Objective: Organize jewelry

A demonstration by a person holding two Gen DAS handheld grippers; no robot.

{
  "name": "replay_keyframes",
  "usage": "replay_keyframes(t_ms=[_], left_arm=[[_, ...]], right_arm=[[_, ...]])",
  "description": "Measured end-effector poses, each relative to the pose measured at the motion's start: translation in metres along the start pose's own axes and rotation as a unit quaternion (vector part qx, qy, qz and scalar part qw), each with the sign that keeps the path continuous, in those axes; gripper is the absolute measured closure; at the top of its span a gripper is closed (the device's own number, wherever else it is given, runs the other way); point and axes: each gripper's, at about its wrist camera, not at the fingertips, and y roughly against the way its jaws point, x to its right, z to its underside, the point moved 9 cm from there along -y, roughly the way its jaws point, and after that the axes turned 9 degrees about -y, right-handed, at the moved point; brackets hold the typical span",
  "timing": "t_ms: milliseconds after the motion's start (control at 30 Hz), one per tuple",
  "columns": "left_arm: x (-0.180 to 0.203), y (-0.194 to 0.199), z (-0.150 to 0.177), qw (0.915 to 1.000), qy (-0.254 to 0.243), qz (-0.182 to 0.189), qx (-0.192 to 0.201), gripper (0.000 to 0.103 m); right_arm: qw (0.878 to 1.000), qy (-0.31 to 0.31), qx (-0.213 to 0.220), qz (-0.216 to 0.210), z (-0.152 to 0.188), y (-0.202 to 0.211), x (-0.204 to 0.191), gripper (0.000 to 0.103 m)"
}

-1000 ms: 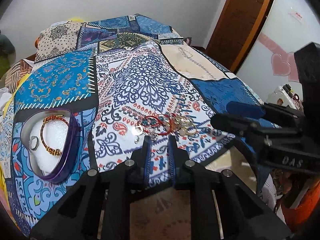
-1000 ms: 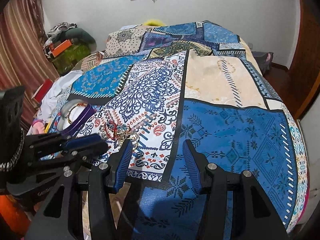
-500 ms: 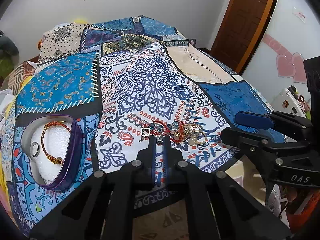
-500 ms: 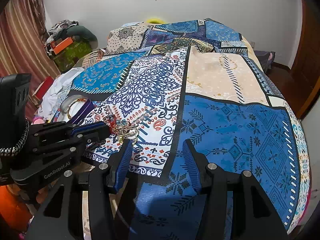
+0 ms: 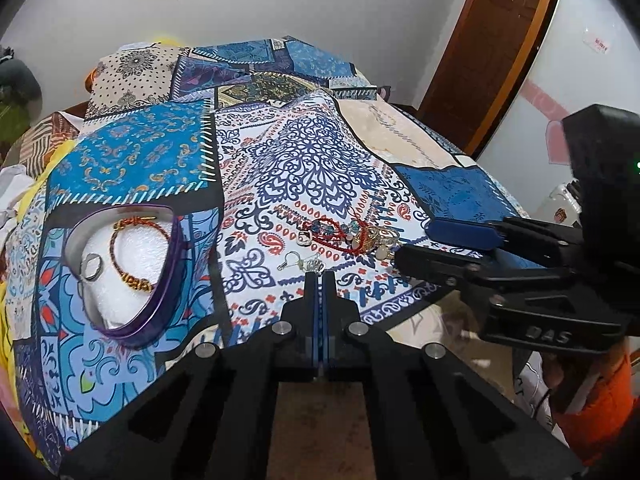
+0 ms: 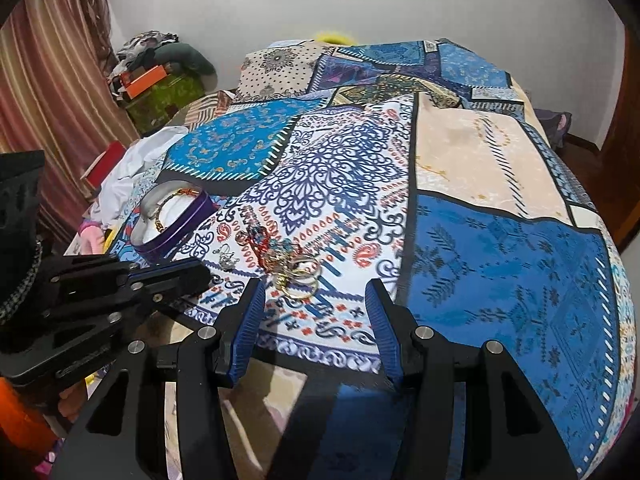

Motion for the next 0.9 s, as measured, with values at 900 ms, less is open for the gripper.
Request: replay_keyframes(t_ms=[900], left_arm=[[0.002, -0.019, -0.003, 0.9998, 0.002, 0.005, -0.02, 0.082]], right_arm=[[1.0, 0.022, 0.004, 0.01, 0.002, -0.004, 0.001, 0.08]])
